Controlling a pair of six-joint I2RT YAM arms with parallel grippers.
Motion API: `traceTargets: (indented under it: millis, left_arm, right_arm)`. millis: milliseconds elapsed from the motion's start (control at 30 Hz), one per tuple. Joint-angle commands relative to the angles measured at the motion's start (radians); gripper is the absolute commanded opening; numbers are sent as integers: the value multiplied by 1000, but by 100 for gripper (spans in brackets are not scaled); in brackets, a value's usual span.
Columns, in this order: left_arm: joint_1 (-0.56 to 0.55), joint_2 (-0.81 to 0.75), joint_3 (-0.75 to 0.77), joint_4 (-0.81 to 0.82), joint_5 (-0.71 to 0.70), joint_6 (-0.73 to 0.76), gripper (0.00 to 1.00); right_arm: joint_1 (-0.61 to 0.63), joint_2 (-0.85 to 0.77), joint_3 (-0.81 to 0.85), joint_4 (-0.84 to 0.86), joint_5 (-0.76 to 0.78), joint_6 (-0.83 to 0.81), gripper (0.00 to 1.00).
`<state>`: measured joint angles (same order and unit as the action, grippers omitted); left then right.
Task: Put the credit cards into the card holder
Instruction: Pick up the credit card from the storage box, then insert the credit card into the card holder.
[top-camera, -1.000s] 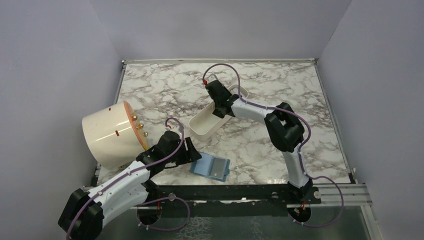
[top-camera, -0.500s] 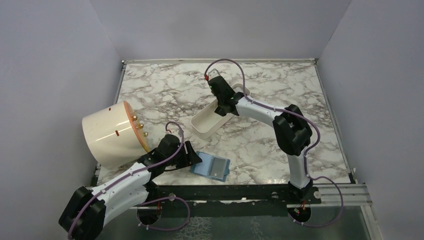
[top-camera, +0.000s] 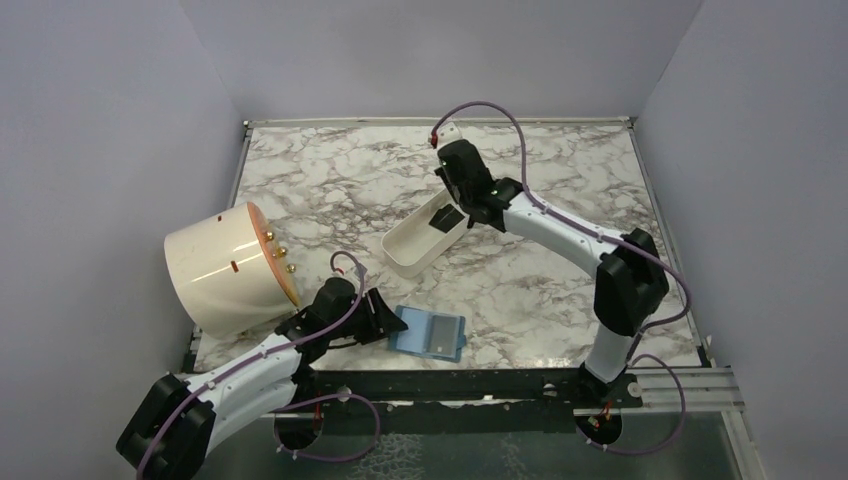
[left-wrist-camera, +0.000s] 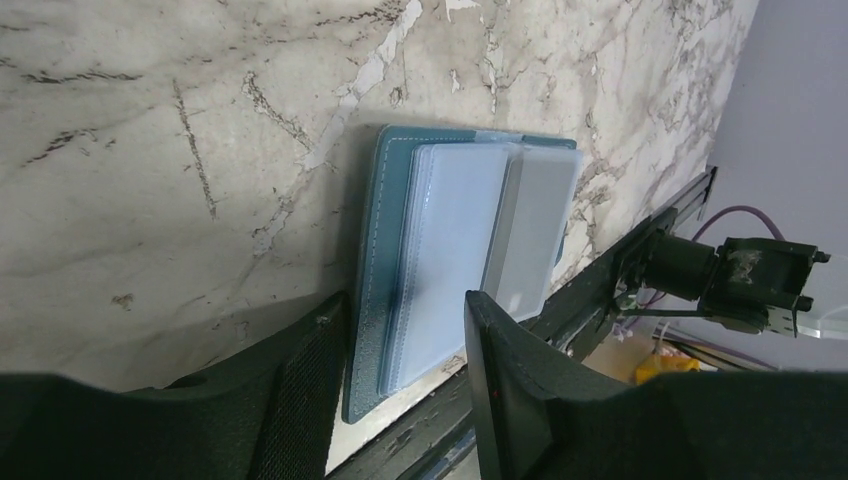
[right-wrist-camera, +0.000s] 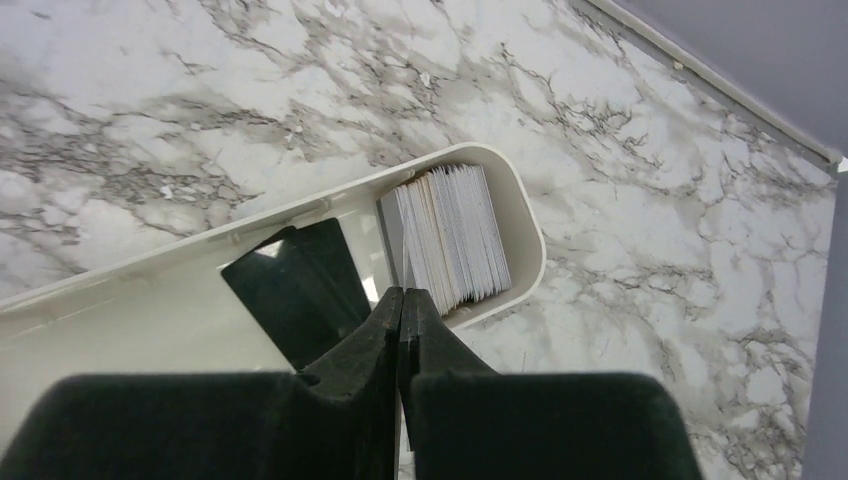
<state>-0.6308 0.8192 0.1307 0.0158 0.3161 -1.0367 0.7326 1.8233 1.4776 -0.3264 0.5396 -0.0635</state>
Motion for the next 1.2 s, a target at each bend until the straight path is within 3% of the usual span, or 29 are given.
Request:
traceTargets:
  millis: [0,267,667,967,1167]
  left_arm:
    - [-12,11,-27,103,53,-56,47]
    - [-60,46,-31,167,30,-96,40]
    - [-197,109,-20,219,-72,-134,36]
    - [-213,83,-26,194,-100,-128,37]
    - [-214,51,-7,125,-123,-106,41]
  right_arm:
    - [-2,-126,-45,-70,-116,136,1]
    - [27,-359,-198,-155,-296,361,1]
    - [115,-674,-626,-48,-511,739,1]
    - [126,-781,-873,141,-627,984,1]
    - [134,-751,-970,264,-667,1067,1]
